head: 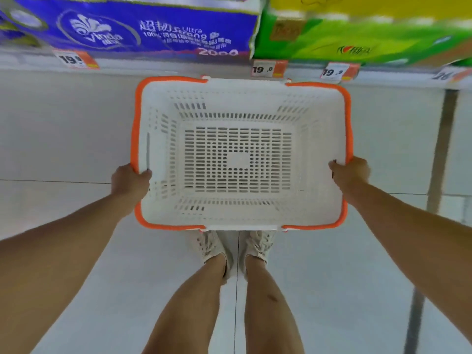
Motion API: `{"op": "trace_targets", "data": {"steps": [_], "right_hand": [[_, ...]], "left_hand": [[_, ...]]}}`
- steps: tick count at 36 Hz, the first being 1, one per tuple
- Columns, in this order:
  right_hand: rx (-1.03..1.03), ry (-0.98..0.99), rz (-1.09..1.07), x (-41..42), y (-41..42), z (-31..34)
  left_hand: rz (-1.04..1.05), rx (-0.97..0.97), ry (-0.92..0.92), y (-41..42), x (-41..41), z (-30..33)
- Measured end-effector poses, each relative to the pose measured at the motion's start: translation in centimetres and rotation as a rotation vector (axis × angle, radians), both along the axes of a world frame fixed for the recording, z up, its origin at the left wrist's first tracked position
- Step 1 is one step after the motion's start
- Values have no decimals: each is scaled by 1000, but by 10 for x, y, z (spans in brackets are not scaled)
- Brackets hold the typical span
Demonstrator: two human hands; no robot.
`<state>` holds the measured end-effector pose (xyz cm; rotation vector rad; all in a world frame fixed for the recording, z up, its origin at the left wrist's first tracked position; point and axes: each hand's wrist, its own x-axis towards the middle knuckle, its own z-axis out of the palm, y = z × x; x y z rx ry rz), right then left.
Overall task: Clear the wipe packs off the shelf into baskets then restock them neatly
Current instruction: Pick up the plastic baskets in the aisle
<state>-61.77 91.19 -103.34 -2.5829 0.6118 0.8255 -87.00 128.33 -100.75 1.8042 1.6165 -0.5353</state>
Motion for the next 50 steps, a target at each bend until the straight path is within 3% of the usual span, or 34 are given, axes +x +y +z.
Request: {"op": "trace_targets", "data": {"steps": [9, 15, 21, 30, 41, 50], "right_hand": [[99, -166, -327, -42, -83, 252], [184, -277, -633, -86, -173, 417], [235, -437, -909, -123, -296, 490], [162, -569, -1134, -123, -481, 526], [109, -576, -1324, -45, -678, 524], [123, -547, -1330, 35, -875, 505]], "left_hand": [[-380, 12, -96, -17, 91, 236], [-633, 70, -220, -94, 174, 390], [-979, 92, -287, -222, 262, 484], [-1240, -54, -389, -450, 372, 544], [-1380, -255, -390, -695, 544, 544], [-1435, -272, -349, -908, 638, 534]]}}
